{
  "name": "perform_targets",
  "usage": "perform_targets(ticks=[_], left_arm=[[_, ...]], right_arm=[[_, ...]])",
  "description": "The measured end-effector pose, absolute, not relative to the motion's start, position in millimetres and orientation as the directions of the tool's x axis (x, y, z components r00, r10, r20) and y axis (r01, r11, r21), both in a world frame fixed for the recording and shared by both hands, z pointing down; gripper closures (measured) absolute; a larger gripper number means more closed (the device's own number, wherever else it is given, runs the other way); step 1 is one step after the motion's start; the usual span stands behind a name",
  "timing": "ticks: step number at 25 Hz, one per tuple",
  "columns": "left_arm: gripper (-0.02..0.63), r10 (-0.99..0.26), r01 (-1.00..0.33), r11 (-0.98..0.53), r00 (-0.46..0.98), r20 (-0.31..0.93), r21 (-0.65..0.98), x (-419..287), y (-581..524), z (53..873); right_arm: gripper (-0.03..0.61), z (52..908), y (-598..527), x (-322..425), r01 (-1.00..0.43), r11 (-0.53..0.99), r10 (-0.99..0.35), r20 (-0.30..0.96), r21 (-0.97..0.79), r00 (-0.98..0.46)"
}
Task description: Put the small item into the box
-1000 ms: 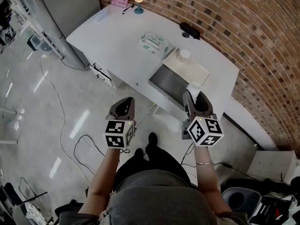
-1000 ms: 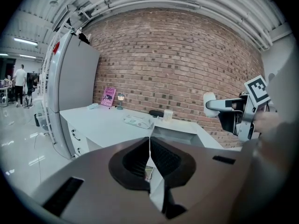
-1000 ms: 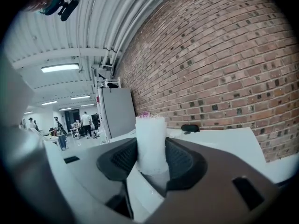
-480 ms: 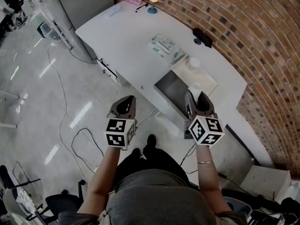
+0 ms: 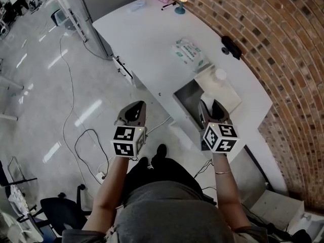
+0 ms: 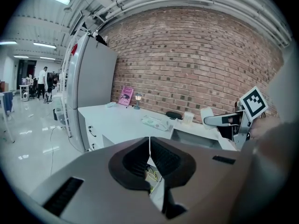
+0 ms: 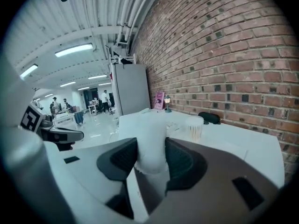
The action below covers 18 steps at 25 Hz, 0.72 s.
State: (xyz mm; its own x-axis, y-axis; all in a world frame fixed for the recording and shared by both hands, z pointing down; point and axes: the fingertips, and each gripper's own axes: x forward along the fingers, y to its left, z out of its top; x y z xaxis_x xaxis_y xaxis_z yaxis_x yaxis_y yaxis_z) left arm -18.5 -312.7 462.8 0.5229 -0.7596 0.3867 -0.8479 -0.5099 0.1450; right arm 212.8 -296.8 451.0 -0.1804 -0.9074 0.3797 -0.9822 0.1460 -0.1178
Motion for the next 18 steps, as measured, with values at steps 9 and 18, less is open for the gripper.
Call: perform_targets(ticks=[9, 18], left_arm=[[0.588, -0.769, -0.867, -0.474, 0.492, 0.408, 0.152, -26.4, -315.0, 470.4], [0.588, -0.765, -0.873, -0.461, 0.482, 0.427, 0.158, -28.5, -312.4, 477.6]], right_arm=[[0.396, 486.3, -312.7, 211.4, -0.978, 0.202, -0.84, 0.506, -0.046, -0.197], [0.396, 523.4, -319.2, 208.8, -0.959, 0.28, -0.745, 0.638, 0.036, -0.194]])
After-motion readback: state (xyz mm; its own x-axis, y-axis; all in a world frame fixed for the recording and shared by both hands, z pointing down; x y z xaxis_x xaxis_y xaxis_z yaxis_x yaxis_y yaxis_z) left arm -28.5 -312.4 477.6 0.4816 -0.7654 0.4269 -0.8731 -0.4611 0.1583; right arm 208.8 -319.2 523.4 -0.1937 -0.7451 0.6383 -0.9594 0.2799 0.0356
